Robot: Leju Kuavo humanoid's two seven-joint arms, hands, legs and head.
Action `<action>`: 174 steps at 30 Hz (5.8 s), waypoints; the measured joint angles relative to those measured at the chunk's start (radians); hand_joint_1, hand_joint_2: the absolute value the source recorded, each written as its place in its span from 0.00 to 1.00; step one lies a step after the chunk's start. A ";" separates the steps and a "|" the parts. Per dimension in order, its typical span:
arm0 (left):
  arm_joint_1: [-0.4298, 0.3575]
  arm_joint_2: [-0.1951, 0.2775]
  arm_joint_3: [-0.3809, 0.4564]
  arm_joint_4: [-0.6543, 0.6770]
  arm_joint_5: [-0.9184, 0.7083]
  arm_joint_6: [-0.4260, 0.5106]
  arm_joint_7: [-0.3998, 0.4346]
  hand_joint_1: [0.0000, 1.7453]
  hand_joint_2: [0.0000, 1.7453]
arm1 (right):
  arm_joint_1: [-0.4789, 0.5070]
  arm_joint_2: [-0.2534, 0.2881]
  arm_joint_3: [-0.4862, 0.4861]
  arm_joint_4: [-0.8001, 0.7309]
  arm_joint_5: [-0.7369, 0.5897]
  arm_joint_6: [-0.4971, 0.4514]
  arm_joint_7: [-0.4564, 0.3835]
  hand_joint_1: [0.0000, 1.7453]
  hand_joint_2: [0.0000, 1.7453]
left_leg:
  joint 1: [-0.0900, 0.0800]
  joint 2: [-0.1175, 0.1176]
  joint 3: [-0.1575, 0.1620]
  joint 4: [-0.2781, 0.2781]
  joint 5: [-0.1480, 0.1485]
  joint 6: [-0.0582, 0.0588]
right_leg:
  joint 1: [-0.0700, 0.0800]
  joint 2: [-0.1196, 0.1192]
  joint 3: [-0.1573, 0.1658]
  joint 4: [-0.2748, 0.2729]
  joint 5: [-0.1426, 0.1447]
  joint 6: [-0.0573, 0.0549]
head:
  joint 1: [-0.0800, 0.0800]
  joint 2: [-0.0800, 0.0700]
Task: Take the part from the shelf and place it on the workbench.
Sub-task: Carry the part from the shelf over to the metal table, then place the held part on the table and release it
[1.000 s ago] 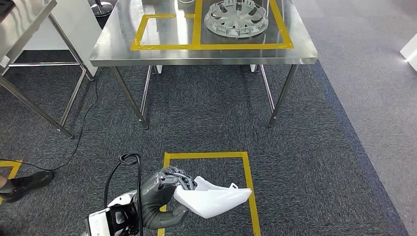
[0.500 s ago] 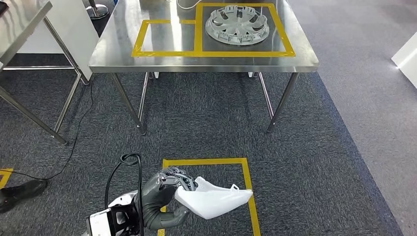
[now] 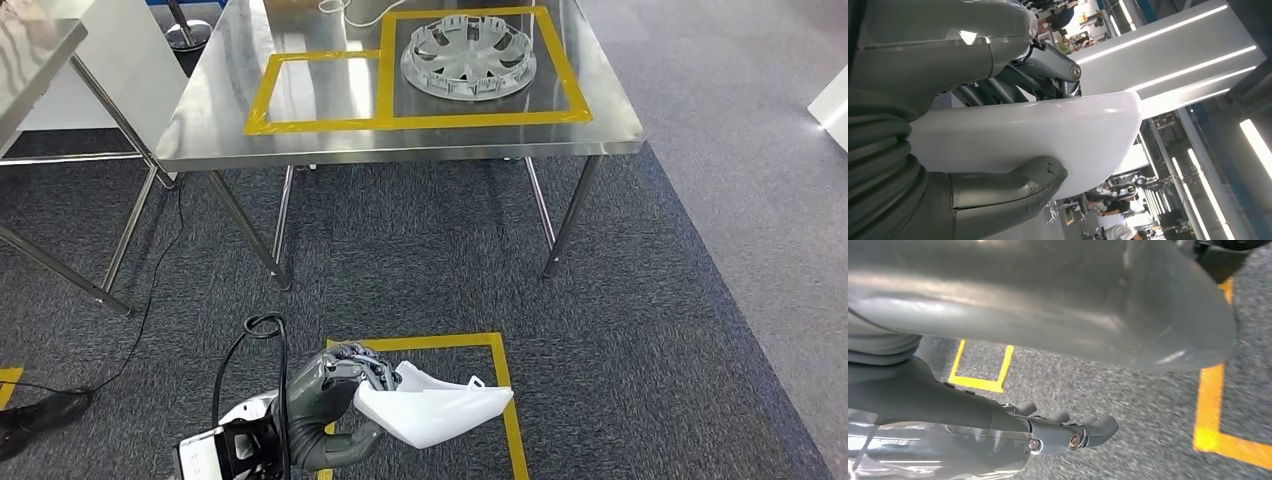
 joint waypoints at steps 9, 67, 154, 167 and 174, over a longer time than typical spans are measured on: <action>0.002 0.004 0.000 0.000 0.000 0.000 0.000 1.00 1.00 | -0.002 0.007 0.000 0.002 0.000 -0.001 0.000 0.00 0.00 | -0.021 0.001 -0.003 -0.197 0.193 0.053 | 0.005 0.006 0.101 -0.008 -0.073 0.028 | 0.006 0.000; 0.007 0.020 0.001 -0.009 -0.029 0.014 -0.001 1.00 1.00 | 0.005 0.020 0.001 0.004 0.003 -0.009 0.004 0.00 0.00 | -0.005 -0.002 -0.055 -0.119 0.119 0.015 | -0.001 0.000 0.062 0.008 -0.046 0.008 | 0.010 0.000; -0.194 0.360 0.309 0.834 -1.357 0.844 0.481 1.00 1.00 | -0.023 0.023 0.024 0.004 0.050 0.009 -0.013 0.00 0.00 | 0.006 -0.003 -0.051 -0.016 0.056 -0.014 | 0.012 -0.002 -0.036 0.000 0.044 -0.017 | 0.004 0.000; -0.342 0.185 0.274 0.910 -1.518 0.889 0.598 1.00 1.00 | -0.039 0.029 0.045 0.004 0.058 0.014 0.004 0.00 0.00 | 0.016 -0.004 0.035 -0.225 0.177 0.029 | 0.014 -0.001 -0.074 0.076 -0.002 0.029 | 0.007 0.000; -0.366 0.159 0.270 0.823 -1.560 0.884 0.612 1.00 1.00 | -0.036 0.029 0.052 0.004 0.058 0.012 0.009 0.00 0.00 | 0.007 -0.002 0.034 -0.224 0.177 0.041 | 0.013 -0.001 -0.201 0.323 -0.090 0.033 | 0.009 0.000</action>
